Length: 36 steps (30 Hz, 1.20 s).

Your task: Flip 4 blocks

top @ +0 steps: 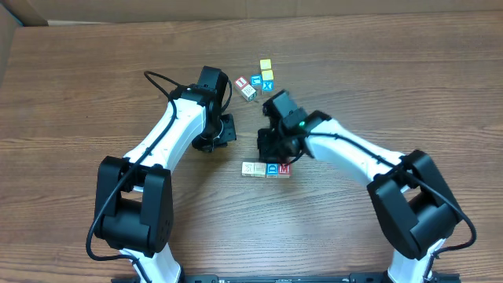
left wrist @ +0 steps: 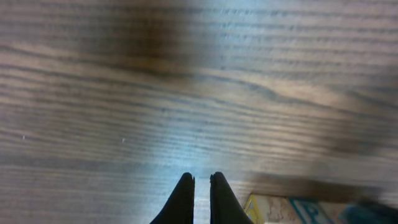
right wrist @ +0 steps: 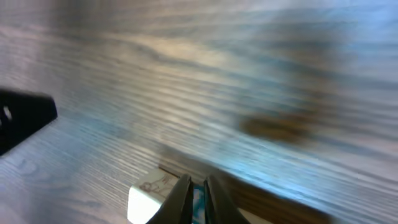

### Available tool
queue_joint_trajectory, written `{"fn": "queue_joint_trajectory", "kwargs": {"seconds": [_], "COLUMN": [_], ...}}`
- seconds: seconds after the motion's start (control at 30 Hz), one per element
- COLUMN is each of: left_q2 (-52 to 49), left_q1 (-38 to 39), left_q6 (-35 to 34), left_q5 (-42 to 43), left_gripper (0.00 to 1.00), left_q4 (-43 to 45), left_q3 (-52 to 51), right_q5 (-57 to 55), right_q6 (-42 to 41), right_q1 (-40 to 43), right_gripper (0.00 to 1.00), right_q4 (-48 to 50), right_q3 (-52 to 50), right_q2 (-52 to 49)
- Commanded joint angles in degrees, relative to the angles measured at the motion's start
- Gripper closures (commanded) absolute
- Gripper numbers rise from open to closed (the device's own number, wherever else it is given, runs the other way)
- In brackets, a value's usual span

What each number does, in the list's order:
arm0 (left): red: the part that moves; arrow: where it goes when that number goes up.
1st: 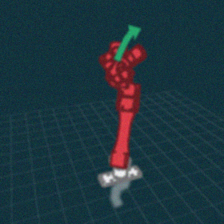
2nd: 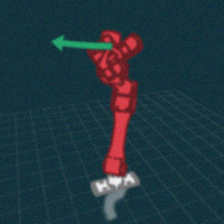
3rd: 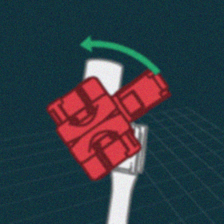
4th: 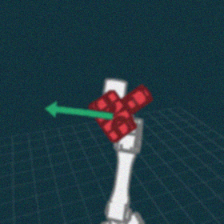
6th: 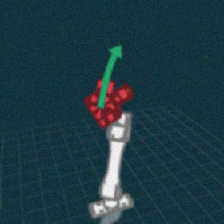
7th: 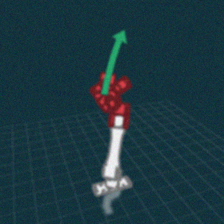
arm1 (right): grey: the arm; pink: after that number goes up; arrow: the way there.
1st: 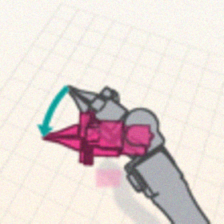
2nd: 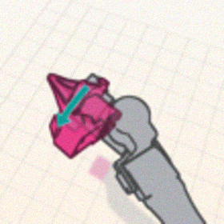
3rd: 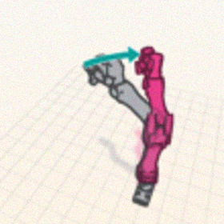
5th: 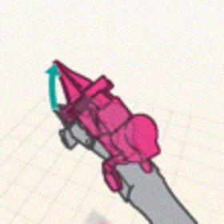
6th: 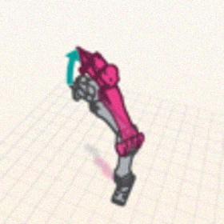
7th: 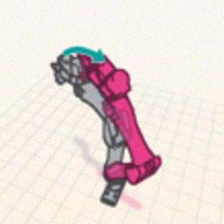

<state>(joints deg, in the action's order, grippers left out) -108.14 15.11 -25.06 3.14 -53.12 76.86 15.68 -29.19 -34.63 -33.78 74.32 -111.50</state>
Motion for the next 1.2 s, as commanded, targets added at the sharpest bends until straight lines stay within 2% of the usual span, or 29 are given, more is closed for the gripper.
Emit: {"fn": "queue_joint_trajectory", "kwargs": {"seconds": [0.0, 0.1, 0.2, 0.37, 0.7, 0.93, 1.17], "left_q2": [-0.9, -0.9, -0.9, -0.9, -0.9, -0.9, -0.9], "left_q1": [0.5, 0.9, 1.3, 2.5, 4.4, 4.5, 4.5], "left_q6": [0.9, 0.9, 0.9, 0.9, 0.9, 0.9, 0.9], "left_q5": [-0.5, 0.1, 3.1, 5.9, 6.2, 9.6, 10.9], "left_gripper": [0.96, 0.96, 0.96, 0.96, 0.96, 0.96, 0.96], "left_q4": [-0.7, -1.5, -1.7, 0.2, 1.7, 0.9, 0.4], "left_q3": [0.2, -0.5, -1.6, -4.6, -7.4, -7.4, -7.4], "right_q5": [0.1, 0.1, 0.1, -0.2, -1.4, -1.4, -2.8], "right_q6": [0.7, 0.7, 0.7, 0.5, -8.5, -10.1, -10.1], "right_q1": [3.7, 6.1, 8.2, 9.3, 8.6, 5.7, 3.5], "right_gripper": [0.9, 0.9, 0.96, 0.96, 0.96, 0.96, 0.96], "right_q4": [-3.3, -8.7, -15.4, -22.5, -14.7, -9.1, -8.0], "right_q3": [4.3, 5.6, 5.6, 2.5, -7.0, -9.3, -9.5], "right_q2": [3.0, 4.7, 5.2, 5.1, 5.1, 5.1, 5.1]}}
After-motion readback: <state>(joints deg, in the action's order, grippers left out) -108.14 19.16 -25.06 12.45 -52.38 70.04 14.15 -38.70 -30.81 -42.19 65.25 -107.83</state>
